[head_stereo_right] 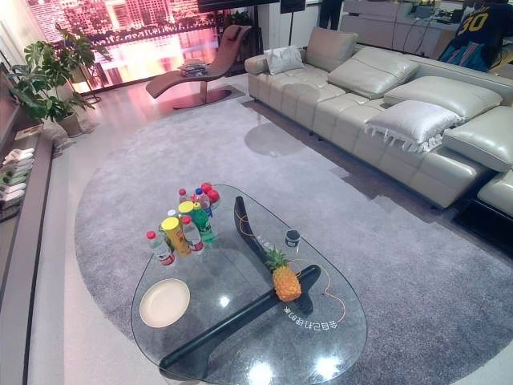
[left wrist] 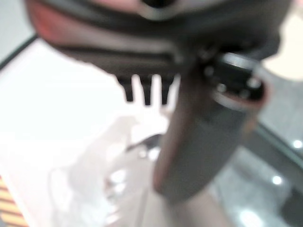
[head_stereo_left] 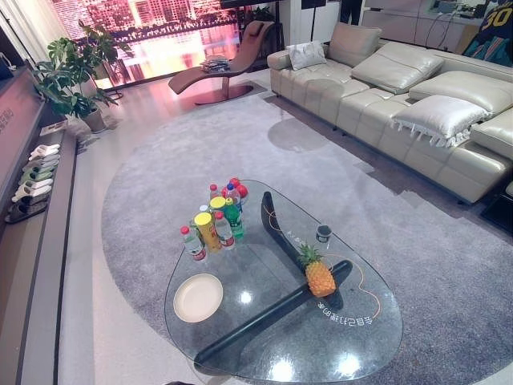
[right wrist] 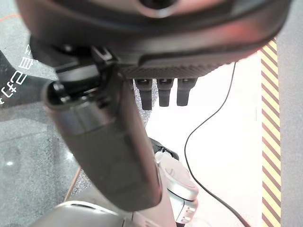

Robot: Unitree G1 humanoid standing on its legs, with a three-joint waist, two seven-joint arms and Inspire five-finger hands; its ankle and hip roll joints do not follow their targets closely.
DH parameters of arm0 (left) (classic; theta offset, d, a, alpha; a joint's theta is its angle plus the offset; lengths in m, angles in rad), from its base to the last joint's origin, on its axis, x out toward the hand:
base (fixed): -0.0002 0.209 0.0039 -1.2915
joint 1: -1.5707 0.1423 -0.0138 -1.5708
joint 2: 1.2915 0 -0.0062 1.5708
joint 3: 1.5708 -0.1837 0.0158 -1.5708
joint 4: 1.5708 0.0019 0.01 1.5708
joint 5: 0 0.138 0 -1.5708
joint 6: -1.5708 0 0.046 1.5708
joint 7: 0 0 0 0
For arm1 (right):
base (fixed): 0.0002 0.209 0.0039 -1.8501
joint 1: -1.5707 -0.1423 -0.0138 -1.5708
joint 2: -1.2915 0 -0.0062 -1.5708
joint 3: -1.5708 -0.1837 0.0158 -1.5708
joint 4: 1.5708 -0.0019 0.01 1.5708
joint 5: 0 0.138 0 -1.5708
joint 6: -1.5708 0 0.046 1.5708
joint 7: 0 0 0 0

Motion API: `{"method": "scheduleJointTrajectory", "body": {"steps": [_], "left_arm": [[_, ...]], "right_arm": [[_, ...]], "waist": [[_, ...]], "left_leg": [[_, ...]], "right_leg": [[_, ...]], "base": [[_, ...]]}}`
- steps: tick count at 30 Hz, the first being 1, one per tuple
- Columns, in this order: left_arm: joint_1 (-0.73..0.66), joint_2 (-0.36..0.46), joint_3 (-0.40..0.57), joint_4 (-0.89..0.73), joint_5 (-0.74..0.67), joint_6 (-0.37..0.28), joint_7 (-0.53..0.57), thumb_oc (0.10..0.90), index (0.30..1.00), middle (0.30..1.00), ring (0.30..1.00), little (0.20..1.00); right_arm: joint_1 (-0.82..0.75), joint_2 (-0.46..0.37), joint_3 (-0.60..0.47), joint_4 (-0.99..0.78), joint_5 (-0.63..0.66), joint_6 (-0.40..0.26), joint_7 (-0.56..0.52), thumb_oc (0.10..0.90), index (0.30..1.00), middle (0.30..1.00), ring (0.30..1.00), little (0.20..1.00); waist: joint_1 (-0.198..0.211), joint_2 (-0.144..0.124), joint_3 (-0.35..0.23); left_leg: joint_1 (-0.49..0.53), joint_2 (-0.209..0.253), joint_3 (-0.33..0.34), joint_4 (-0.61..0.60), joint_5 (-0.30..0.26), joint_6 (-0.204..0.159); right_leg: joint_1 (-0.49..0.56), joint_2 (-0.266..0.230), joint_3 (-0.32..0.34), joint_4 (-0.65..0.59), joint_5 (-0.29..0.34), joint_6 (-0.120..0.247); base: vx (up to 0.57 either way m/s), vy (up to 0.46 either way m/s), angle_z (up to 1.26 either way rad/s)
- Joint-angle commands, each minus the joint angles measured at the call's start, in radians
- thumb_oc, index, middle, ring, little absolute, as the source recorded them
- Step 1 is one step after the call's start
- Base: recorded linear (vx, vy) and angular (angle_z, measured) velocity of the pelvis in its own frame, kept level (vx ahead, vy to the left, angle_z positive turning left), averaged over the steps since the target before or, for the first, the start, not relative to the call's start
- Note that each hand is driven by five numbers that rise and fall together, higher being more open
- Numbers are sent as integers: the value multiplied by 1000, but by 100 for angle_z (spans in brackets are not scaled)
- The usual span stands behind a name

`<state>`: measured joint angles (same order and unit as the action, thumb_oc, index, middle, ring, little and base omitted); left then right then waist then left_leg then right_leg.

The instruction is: Pick up the fruit to the plate

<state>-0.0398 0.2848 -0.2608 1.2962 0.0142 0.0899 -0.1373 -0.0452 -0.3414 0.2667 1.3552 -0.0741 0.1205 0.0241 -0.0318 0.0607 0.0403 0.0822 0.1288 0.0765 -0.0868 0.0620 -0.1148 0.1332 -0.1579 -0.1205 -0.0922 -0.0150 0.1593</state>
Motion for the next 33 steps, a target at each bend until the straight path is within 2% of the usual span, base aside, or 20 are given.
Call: {"method": "scheduleJointTrajectory", "body": {"steps": [1, 3, 18, 33], "left_arm": [[-86, -6, 3, 50, -16, -44, 0, 800, 900, 900, 900, 900], [-85, -6, 8, 48, -23, -56, -3, 800, 900, 900, 900, 900], [-85, -4, 7, 51, -18, -37, 8, 800, 900, 900, 900, 900], [-85, -5, 5, 60, -10, -44, 8, 800, 900, 900, 900, 900]], "right_arm": [[-81, 32, -19, 58, 31, -1, -21, 800, 900, 900, 900, 900], [-78, 32, -21, 59, 27, 1, -22, 800, 900, 900, 900, 900], [-80, 28, -28, 59, 27, 5, -73, 800, 900, 900, 900, 900], [-80, 28, -29, 60, 25, 7, -78, 800, 900, 900, 900, 900]], "waist": [[12, -49, 35], [12, -49, 33], [10, -50, 36], [10, -52, 37]], "left_leg": [[28, -9, 33, -1, -73, 1], [28, -11, 33, -1, -74, 1], [26, -11, 37, -1, -74, 2], [26, -12, 34, -1, -75, 3]], "right_leg": [[-34, -24, -11, 5, 58, 13], [-34, -23, -9, 5, 57, 13], [-39, -22, -6, 5, 59, 15], [-38, -21, -5, 5, 57, 13]], "base": [[0, 0, 0], [0, 0, 0], [-3, 0, -1], [-1, 1, -1]]}}
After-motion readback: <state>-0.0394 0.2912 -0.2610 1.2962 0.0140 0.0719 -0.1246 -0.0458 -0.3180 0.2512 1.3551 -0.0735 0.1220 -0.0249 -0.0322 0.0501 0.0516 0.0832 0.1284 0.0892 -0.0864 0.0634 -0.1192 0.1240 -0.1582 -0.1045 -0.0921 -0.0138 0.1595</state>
